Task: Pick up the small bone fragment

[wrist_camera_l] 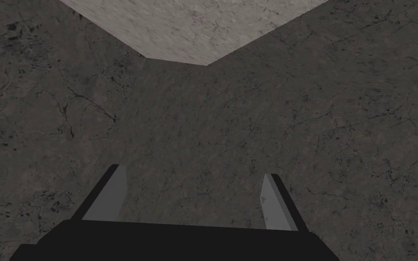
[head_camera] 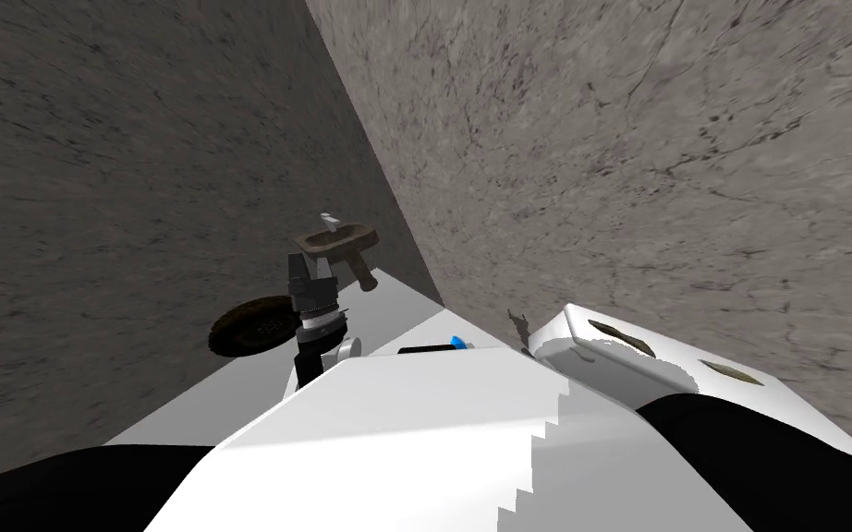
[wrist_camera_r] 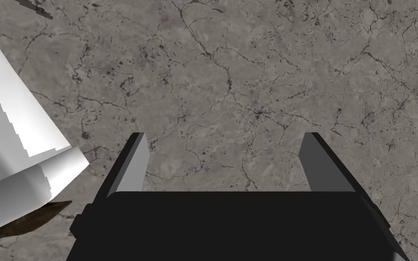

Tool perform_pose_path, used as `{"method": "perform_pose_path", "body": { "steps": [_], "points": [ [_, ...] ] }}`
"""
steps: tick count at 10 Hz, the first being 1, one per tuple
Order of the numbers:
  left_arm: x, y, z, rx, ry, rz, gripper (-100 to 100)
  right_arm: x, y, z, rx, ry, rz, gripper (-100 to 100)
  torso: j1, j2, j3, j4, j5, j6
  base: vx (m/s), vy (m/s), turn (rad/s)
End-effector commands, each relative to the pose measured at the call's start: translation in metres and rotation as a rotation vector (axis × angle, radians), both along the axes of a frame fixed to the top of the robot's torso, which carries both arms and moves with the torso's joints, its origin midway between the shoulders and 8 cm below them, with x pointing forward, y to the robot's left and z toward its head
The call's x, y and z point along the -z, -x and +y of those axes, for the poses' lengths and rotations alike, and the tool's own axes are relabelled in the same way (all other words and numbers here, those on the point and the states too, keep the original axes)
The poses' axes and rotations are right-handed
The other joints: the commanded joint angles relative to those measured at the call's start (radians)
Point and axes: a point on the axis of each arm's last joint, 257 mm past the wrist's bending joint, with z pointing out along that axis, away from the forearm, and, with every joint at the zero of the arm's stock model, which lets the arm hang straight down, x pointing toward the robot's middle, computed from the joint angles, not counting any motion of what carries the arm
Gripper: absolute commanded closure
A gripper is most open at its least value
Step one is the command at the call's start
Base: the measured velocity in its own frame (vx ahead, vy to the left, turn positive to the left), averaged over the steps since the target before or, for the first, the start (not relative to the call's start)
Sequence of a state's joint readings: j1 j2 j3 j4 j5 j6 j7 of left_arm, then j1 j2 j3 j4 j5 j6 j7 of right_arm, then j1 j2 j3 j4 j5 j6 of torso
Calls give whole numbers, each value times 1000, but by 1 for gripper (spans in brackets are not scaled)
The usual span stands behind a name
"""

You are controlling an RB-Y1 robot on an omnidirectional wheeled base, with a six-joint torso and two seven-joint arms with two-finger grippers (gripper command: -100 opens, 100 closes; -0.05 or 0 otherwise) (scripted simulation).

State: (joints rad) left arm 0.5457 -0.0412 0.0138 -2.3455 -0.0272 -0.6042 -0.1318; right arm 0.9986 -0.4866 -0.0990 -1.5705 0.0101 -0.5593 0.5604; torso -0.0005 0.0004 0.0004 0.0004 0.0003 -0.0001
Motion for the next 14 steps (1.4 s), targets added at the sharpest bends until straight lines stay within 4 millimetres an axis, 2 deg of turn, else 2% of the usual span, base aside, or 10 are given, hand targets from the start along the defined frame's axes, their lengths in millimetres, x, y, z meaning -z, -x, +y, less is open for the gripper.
{"method": "perform_pose_path", "body": {
  "steps": [1,2,3,4,6,9,10,11,13,14],
  "points": [
    [0,0,0,0,0,0,0,11,27,-9,4,37,58,-100,0,0,0,0,0,0,20,9,165],
    [0,0,0,0,0,0,0,21,57,-22,-2,86,130,-100,0,0,0,0,0,1,22,14,297],
    [0,0,0,0,0,0,0,24,63,-24,1,93,146,-100,0,0,0,0,0,0,23,-1,153],
    [0,0,0,0,0,0,0,29,90,-35,-12,140,210,-100,-1,0,0,0,0,1,34,-2,322],
    [0,0,0,0,0,0,0,34,100,-39,-6,148,232,-100,-2,-1,0,0,-1,1,21,-12,74],
    [0,0,0,0,0,0,0,40,164,-62,-34,245,381,-100,-2,0,0,0,0,1,26,-11,264],
    [0,0,0,0,0,0,0,43,173,-66,-27,251,402,-100,-3,-1,0,0,0,0,36,-31,145],
    [0,0,0,0,0,0,0,42,202,-76,-44,290,466,-100,-3,-1,-1,0,-1,1,39,-29,262],
    [0,0,0,0,0,0,0,39,234,-86,-68,339,539,-100,-3,-1,-1,0,-1,1,28,-27,249],
    [0,0,0,0,0,0,0,39,236,-87,-67,341,545,-100,-3,-1,-1,0,-1,0,27,-29,151]
  ]
}}
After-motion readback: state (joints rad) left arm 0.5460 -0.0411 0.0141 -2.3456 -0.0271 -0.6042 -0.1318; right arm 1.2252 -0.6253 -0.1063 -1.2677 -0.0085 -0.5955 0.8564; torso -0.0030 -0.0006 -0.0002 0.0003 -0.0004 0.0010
